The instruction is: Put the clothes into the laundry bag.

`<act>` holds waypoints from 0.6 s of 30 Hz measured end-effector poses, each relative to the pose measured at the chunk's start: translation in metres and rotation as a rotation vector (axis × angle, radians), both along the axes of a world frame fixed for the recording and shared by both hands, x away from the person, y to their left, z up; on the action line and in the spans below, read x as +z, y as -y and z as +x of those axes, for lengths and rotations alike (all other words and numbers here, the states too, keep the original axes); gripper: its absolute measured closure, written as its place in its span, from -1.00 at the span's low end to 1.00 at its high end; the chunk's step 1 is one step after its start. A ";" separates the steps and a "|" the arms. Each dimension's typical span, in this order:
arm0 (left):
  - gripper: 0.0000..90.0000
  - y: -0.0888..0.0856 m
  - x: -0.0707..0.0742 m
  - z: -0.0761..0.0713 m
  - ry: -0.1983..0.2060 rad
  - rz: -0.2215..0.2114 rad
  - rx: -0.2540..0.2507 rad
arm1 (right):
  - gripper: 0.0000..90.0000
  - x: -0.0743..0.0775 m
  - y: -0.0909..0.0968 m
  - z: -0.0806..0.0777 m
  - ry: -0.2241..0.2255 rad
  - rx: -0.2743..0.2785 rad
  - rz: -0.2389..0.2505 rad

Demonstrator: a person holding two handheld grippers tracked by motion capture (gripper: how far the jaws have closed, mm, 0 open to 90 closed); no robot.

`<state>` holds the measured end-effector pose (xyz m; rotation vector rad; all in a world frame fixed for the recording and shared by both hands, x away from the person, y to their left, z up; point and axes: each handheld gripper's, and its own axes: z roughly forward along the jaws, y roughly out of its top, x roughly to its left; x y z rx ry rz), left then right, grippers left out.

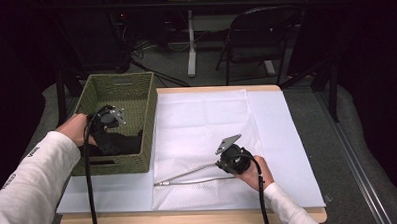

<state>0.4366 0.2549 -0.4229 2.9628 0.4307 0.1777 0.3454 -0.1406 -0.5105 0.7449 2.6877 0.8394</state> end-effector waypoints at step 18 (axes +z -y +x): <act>-0.90 0.003 -0.040 0.013 -0.047 0.078 0.034 | 0.96 0.000 0.000 0.000 0.000 -0.002 -0.001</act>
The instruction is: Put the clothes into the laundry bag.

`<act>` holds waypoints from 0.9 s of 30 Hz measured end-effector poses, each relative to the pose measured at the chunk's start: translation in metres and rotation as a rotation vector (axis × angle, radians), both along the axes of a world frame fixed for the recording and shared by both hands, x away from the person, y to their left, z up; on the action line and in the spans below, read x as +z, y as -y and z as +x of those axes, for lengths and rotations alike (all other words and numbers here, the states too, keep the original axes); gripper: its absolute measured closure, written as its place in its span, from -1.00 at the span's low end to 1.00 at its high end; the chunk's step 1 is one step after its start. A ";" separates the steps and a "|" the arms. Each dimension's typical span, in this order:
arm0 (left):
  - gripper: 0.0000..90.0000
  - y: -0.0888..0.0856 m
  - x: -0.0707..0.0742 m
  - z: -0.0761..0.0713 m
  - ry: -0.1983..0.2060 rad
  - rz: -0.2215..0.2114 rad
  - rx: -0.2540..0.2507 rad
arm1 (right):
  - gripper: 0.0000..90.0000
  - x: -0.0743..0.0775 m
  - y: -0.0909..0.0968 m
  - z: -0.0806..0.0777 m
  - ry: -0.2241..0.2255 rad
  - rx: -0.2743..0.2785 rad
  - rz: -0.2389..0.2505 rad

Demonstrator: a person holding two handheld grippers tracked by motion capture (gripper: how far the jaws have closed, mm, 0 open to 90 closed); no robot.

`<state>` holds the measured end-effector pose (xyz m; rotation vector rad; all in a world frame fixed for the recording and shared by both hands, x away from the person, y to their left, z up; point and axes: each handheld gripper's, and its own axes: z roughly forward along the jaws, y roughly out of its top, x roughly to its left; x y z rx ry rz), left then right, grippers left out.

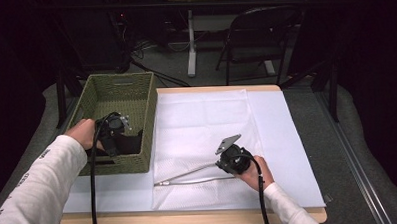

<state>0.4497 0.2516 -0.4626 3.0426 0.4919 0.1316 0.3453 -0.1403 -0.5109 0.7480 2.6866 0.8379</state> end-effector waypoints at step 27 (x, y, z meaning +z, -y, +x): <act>-0.39 -0.006 -0.014 0.009 -0.077 -0.014 0.041 | 0.95 0.000 -0.001 -0.001 0.010 0.006 -0.010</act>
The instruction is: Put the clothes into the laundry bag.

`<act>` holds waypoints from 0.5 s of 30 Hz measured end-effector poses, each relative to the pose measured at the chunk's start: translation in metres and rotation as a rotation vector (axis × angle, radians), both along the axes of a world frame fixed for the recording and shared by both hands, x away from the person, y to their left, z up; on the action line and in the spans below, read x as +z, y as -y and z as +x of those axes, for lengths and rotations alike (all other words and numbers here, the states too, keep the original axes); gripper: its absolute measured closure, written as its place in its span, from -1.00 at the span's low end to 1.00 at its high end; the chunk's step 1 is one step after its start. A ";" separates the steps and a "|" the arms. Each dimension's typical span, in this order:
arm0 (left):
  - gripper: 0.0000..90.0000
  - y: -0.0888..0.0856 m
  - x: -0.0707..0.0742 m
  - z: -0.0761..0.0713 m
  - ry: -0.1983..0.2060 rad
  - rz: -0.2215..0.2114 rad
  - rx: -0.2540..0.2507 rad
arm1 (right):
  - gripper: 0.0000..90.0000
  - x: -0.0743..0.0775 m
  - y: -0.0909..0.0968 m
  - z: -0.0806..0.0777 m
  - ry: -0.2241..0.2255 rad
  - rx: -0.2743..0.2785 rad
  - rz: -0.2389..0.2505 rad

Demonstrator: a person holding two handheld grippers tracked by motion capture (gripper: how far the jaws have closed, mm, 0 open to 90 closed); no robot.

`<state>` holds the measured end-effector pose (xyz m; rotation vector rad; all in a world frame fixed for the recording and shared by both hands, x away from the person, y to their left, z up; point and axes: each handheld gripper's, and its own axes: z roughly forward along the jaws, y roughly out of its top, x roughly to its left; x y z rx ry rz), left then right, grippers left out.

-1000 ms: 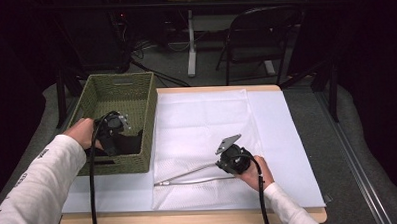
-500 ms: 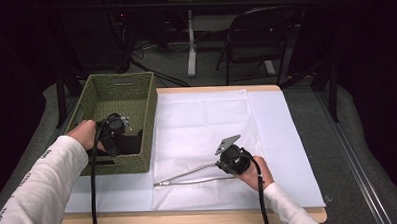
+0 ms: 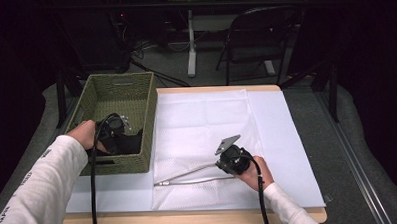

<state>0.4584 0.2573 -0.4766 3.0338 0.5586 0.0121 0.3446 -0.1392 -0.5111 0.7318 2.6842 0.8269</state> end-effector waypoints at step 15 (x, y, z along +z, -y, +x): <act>0.32 0.000 0.000 -0.004 0.068 0.025 -0.013 | 0.96 0.000 0.000 -0.001 -0.001 -0.008 0.007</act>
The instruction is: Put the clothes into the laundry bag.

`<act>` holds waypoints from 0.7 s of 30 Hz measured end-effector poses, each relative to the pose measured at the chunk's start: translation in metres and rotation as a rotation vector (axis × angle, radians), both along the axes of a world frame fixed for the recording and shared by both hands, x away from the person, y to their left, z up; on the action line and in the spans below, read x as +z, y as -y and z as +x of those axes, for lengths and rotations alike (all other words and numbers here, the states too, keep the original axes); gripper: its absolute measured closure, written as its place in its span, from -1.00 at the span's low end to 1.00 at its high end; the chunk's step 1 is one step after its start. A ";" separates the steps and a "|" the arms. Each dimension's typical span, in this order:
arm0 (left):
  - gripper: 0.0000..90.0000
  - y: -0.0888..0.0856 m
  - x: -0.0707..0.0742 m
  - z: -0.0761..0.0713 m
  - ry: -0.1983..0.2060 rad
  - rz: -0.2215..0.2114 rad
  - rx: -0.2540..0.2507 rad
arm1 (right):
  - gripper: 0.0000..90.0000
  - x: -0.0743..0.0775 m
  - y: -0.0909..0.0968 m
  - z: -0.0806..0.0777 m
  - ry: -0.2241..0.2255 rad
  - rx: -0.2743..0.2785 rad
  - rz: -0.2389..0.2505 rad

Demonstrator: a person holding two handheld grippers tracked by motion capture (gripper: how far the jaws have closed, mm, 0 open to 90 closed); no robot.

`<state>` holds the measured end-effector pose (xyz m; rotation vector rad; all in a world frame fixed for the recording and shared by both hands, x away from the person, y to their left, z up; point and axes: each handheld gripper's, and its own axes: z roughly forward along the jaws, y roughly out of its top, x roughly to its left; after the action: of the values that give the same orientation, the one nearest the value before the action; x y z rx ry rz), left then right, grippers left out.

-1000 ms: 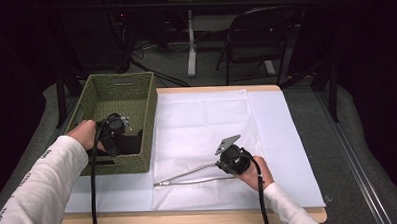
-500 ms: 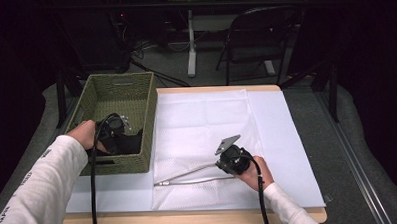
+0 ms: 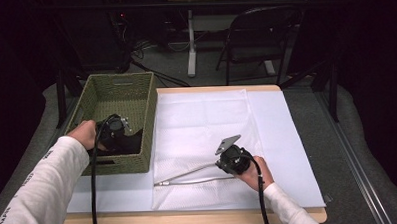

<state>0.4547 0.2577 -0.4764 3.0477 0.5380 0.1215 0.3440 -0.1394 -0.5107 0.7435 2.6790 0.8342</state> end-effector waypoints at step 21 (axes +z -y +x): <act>0.42 -0.008 0.024 -0.002 0.038 -0.032 0.008 | 0.95 0.000 -0.001 0.000 0.004 0.003 -0.003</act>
<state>0.4525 0.2659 -0.4529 3.0054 0.5438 0.1695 0.3438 -0.1388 -0.5103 0.7357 2.6778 0.8315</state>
